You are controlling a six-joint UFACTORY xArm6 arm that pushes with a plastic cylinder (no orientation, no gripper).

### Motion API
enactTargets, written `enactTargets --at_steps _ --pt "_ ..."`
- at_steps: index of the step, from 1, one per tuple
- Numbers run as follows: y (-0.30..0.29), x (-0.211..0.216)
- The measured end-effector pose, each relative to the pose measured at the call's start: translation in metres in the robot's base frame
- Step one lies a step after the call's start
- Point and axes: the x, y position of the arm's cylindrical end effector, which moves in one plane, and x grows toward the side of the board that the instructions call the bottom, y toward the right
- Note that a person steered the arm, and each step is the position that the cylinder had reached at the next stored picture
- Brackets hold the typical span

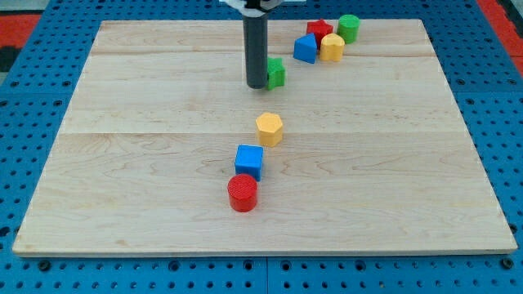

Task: Move yellow hexagon to the group of blocks

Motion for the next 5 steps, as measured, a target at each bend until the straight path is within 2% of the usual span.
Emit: enactTargets --at_steps 4,5 --pt "0.080 -0.072" --pt "0.058 -0.010"
